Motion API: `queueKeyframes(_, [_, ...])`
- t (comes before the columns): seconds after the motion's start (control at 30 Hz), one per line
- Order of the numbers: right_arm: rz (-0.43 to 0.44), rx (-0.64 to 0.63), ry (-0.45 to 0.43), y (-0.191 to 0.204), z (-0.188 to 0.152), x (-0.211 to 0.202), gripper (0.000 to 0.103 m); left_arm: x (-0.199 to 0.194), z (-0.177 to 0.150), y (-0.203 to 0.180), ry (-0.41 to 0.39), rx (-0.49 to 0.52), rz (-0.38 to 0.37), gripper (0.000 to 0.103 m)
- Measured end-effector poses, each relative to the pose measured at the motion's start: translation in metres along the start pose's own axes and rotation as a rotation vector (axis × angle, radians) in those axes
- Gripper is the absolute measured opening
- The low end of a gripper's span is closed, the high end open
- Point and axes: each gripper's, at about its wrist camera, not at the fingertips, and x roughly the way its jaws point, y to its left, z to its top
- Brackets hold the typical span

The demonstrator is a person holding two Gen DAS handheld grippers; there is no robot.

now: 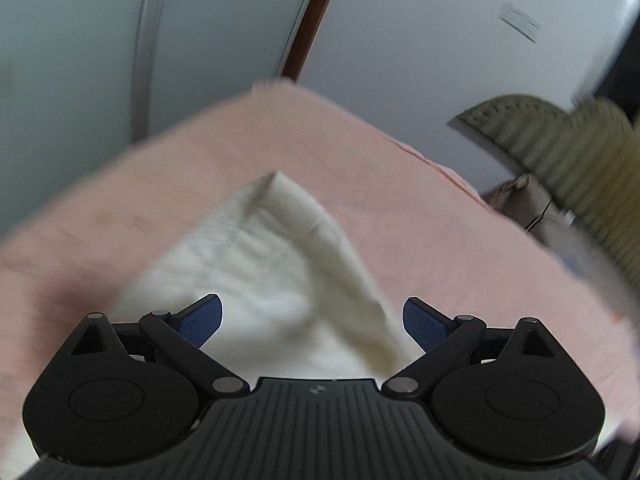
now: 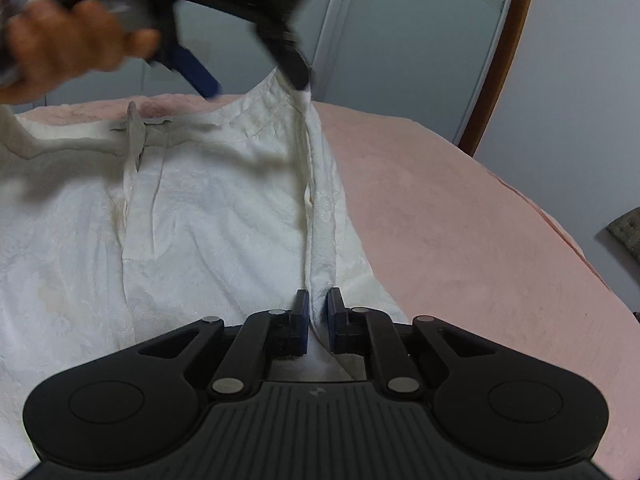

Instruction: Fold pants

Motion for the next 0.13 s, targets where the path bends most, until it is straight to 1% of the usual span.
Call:
queueKeyframes(0.07, [-0.007,-0.002,-0.008,0.0,-0.003,-0.002,0.009,0.023,0.009,0.005,0.037,-0.078,-0.016,0.095])
queueKeyframes(0.1, [-0.013,-0.005,-0.011,0.001,-0.004,-0.003,0.009,0.032,0.012,0.008,0.056,-0.101,-0.002,0.087])
queueKeyframes(0.13, [-0.026,-0.009,-0.017,0.003,-0.007,-0.005,0.009,0.04,0.013,0.012,0.081,-0.136,0.025,0.061])
